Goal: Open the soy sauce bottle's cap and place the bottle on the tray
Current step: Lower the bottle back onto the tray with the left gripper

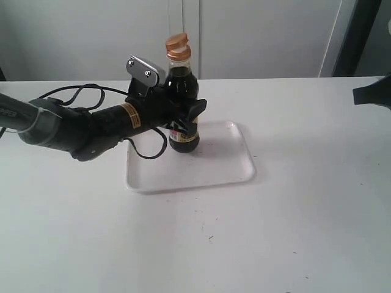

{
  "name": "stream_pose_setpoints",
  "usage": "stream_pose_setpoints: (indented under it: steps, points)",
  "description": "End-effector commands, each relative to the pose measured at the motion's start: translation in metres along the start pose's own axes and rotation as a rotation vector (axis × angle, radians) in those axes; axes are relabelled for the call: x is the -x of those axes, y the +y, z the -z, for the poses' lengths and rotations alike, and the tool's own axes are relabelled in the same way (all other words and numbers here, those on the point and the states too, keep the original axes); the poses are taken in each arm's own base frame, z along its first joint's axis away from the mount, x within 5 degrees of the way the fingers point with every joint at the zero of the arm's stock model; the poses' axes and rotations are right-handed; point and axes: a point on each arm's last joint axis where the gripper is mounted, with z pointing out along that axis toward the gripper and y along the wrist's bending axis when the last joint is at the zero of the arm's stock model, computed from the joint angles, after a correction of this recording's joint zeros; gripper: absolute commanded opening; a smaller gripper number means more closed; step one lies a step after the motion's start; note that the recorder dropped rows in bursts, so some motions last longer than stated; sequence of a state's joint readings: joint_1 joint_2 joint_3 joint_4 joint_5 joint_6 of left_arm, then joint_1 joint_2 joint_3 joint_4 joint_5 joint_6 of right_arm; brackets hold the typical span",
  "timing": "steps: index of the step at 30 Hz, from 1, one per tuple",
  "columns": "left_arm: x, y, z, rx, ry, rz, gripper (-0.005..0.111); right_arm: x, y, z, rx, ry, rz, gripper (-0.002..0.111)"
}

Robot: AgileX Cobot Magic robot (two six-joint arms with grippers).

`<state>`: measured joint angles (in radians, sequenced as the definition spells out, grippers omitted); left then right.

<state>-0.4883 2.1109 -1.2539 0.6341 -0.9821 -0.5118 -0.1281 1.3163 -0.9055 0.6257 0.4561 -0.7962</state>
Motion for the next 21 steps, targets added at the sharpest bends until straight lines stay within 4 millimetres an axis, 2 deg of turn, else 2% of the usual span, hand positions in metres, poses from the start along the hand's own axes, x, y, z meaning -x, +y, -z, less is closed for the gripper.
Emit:
stream_pose_setpoints:
  steps: [1,10,16,18,21]
  points:
    - [0.022,0.001,-0.004,-0.013,-0.125,0.01,0.0,0.0,-0.001,-0.001,-0.008,-0.009,0.002,0.0]
    - [0.0,0.002,-0.009,-0.01,-0.079,0.031,0.0,0.0,-0.001,-0.001,-0.012,-0.012,0.002,0.0]
    - [-0.001,0.002,-0.009,-0.008,-0.071,0.031,0.0,0.0,-0.002,-0.001,-0.013,-0.014,0.001,0.0]
    - [-0.001,0.002,-0.009,-0.008,-0.071,0.031,0.005,0.001,-0.002,-0.001,-0.014,-0.015,0.001,0.0]
    - [-0.001,0.002,-0.009,-0.008,-0.071,0.045,0.024,0.001,-0.002,-0.001,-0.016,-0.019,-0.002,0.0]
